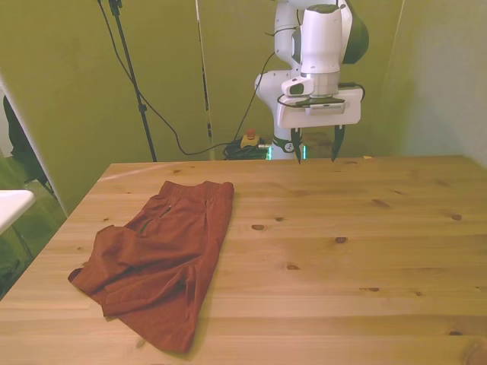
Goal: Unfold the shorts
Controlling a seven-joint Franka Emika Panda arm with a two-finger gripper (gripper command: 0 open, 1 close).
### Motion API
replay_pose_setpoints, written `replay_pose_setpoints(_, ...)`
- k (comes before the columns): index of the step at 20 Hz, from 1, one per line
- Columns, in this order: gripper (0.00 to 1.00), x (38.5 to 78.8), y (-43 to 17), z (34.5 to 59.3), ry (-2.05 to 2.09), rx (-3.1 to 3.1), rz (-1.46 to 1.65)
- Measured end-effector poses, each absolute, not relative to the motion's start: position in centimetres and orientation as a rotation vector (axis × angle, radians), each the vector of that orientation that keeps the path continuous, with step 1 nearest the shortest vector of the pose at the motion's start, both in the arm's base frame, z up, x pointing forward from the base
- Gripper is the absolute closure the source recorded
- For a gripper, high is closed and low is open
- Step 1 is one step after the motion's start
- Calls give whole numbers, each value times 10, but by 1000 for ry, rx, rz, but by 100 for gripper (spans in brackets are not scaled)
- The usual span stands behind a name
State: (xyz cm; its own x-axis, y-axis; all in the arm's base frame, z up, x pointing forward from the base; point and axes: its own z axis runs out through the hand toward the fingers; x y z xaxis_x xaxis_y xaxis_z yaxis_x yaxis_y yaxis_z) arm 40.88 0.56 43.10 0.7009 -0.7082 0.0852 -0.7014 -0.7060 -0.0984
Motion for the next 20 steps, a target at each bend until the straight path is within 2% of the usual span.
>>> replay_pose_setpoints(4,0,413,-10,438,1220,-2813,-199)
replay_pose_setpoints(9,0,428,-66,473,1349,-2714,-298)
replay_pose_setpoints(14,0,451,-170,503,1530,-2607,-386)
replay_pose_setpoints(20,0,495,-302,514,1701,-2475,-441)
